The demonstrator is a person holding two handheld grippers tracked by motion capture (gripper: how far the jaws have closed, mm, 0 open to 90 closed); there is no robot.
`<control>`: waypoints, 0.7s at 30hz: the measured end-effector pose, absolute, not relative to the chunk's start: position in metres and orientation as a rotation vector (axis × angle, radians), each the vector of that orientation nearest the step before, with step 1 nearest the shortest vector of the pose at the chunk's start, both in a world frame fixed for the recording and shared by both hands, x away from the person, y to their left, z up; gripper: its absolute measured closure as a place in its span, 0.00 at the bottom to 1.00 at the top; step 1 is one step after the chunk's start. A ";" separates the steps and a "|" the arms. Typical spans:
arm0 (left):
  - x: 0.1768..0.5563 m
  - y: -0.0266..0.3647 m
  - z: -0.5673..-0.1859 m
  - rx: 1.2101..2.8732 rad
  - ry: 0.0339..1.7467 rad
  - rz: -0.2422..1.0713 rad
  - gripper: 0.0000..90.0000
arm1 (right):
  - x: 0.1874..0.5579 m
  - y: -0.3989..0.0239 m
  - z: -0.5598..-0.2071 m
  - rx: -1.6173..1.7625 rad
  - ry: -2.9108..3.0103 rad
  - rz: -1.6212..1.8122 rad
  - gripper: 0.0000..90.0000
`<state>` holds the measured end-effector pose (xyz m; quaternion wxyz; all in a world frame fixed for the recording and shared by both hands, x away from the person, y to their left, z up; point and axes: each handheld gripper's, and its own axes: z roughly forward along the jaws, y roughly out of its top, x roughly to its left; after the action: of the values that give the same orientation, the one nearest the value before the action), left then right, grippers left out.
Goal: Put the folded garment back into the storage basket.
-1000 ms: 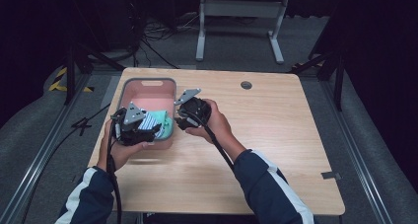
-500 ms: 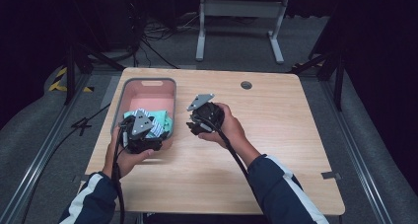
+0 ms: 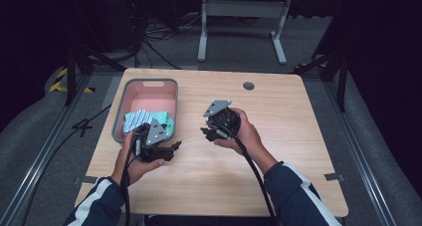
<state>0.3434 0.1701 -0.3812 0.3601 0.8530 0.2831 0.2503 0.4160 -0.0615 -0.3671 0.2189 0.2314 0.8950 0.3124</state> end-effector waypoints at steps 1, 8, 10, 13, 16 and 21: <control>0.342 0.168 -0.382 2.206 0.724 0.640 0.31 | 0.415 -0.064 -0.368 0.638 2.481 0.865 0.41; 0.336 0.151 -0.392 2.283 0.676 0.633 0.25 | 0.408 -0.080 -0.374 0.654 2.486 0.836 0.39; 0.335 0.146 -0.396 2.300 0.661 0.631 0.24 | 0.407 -0.084 -0.375 0.655 2.477 0.825 0.39; 0.334 0.140 -0.400 2.319 0.639 0.610 0.24 | 0.403 -0.091 -0.378 0.660 2.483 0.821 0.38; 0.333 0.134 -0.406 2.348 0.613 0.612 0.23 | 0.400 -0.099 -0.380 0.661 2.483 0.814 0.37; 0.331 0.124 -0.416 2.387 0.574 0.586 0.23 | 0.394 -0.109 -0.384 0.653 2.481 0.823 0.36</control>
<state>0.3307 0.1241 -0.4156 0.3037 0.9010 0.2167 0.2213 0.3943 -0.1089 -0.3843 0.2217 0.2362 0.8980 0.2977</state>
